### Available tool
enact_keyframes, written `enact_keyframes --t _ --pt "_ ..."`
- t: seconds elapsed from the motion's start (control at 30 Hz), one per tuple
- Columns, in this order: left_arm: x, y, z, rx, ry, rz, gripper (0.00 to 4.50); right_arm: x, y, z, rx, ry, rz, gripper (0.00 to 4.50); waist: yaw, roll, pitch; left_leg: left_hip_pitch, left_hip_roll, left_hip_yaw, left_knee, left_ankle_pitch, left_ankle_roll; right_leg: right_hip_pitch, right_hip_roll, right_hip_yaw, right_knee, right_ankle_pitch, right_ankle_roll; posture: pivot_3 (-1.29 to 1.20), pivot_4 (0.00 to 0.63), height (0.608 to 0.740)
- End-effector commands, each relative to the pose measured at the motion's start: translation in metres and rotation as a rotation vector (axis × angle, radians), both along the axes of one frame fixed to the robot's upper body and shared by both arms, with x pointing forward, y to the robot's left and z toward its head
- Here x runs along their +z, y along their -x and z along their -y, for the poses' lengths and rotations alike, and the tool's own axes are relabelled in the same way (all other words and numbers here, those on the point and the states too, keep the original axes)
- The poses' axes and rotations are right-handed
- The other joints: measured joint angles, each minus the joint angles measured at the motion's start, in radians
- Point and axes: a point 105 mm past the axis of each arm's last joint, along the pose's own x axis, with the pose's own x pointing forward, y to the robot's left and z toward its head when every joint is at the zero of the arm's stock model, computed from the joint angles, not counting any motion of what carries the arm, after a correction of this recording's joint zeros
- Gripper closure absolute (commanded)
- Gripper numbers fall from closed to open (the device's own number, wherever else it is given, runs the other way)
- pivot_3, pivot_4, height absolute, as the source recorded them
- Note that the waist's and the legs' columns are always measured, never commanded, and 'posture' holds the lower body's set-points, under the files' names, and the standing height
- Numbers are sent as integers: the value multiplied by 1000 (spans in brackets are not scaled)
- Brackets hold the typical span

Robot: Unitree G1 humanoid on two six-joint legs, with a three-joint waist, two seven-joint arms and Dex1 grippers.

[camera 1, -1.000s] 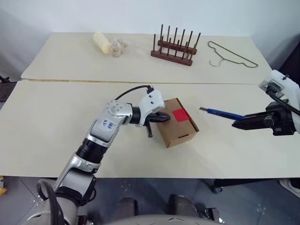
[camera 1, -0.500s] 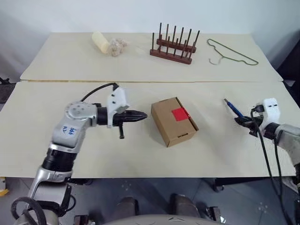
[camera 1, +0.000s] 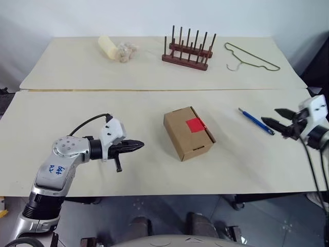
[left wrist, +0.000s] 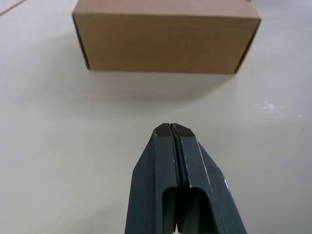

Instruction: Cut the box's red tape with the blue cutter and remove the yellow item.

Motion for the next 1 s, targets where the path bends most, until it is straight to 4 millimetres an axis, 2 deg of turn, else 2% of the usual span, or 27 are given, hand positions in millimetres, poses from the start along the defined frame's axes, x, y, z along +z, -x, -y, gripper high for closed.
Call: enact_keyframes --t 0.03,0.17,0.3,0.4,0.6,0.73,1.0 --pt "10 1 9 -6 28 43 4500 0 5 -33 150 14 -34 1944 0 0 0 1 0 0 0 0 0 1 0 0 0 0 0 0 150 740" --pt "7 -5 21 1 35 46 4500 -29 -7 -71 182 105 -81 3268 0 0 0 2 0 0 0 0 0 2 0 0 0 0 0 0 150 740" --pt "7 -22 44 47 66 71 4500 -48 -15 -122 233 106 -65 4474 7 0 0 2 -1 0 1 0 0 2 0 0 1 0 0 0 150 740" --pt "-2 -21 58 24 37 48 4500 -54 -17 -143 235 101 -79 4474 5 0 0 2 -1 0 1 0 0 1 0 0 1 0 0 0 150 740" --pt "-10 -17 71 14 27 -4 4500 -61 4 -177 370 109 -173 4474 2 0 0 1 -1 -1 0 0 0 1 0 0 1 0 0 0 150 740" --pt "-11 -15 68 19 15 -5 4500 -60 17 -188 429 121 -219 4474 2 0 0 1 -1 -1 0 0 0 1 0 0 1 0 0 0 150 740" --pt "-12 -8 47 54 -17 -14 4500 -65 29 -205 442 118 -272 4474 1 0 0 1 -1 -1 0 0 0 1 0 0 1 0 0 0 150 740"
